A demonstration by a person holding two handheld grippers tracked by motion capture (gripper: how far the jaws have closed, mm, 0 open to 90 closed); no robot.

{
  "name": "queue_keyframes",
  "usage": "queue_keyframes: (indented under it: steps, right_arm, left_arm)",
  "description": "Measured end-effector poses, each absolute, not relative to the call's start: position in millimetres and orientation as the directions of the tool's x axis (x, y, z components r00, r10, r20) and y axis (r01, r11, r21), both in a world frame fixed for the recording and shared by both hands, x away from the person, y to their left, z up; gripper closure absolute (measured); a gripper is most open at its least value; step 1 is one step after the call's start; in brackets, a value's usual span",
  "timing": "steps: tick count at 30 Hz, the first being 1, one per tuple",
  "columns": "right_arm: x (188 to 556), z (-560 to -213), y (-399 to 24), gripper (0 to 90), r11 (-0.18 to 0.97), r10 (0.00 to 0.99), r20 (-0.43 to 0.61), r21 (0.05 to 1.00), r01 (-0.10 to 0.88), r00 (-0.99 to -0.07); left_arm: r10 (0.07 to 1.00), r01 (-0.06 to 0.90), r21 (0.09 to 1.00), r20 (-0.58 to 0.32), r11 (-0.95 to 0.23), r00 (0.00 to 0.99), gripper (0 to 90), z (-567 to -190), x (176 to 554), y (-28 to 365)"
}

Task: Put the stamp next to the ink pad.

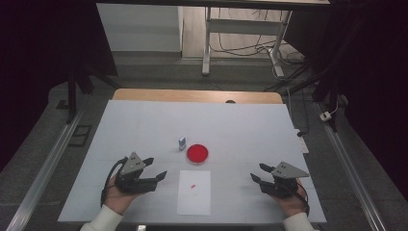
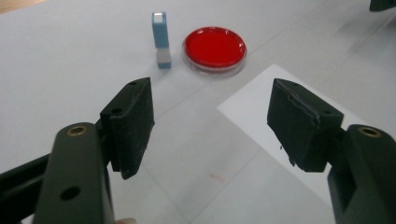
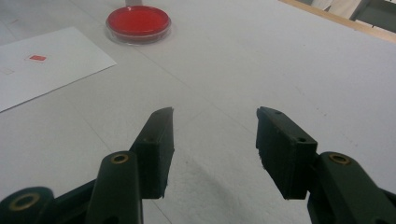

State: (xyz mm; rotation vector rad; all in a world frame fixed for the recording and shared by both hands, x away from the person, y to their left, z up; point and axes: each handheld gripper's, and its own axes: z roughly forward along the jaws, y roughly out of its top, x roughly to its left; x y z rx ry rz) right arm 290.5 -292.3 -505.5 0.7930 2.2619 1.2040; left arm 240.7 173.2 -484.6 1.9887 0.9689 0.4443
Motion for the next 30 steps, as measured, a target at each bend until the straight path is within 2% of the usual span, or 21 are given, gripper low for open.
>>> queue_keyframes:
  steps: [8,30]
  right_arm:
    - [291.1,-506.0,-293.9,46.2,0.448,0.677,-0.123,0.851,0.274,-0.725]
    - [290.4,-503.5,-295.6,46.3,0.446,0.678,-0.14,0.859,0.252,-0.721]
  left_arm:
    - [0.768,0.469,0.822,-0.062,-0.323,0.637,32.1,-497.8,225.9,183.2]
    - [0.775,0.493,0.805,-0.066,-0.33,0.628,33.0,-509.7,227.0,185.7]
